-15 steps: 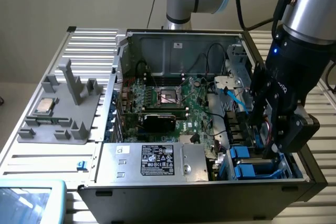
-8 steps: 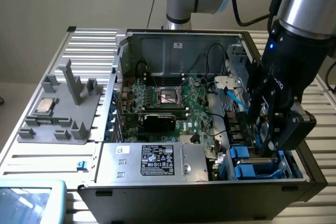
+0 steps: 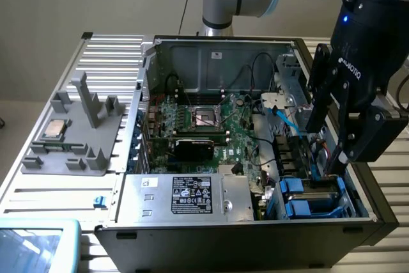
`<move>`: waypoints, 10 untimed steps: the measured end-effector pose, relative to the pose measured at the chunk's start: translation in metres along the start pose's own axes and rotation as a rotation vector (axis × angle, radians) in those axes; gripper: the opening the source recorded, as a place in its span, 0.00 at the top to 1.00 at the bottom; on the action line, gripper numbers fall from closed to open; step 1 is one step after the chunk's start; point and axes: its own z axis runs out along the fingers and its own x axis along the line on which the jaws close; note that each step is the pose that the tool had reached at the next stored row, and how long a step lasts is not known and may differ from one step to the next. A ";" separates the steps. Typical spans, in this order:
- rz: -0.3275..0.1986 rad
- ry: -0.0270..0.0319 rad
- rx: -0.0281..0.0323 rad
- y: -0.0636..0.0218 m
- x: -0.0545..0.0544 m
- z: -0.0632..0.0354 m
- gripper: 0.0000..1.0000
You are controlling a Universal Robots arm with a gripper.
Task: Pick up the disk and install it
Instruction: 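Insert the second disk wire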
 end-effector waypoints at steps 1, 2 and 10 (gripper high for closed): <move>0.000 0.0002 0.0000 0.0000 0.000 0.0001 0.29; 0.000 0.0001 0.0000 0.0000 0.000 0.0001 0.29; 0.000 0.0001 0.0000 0.0000 0.000 0.0001 0.29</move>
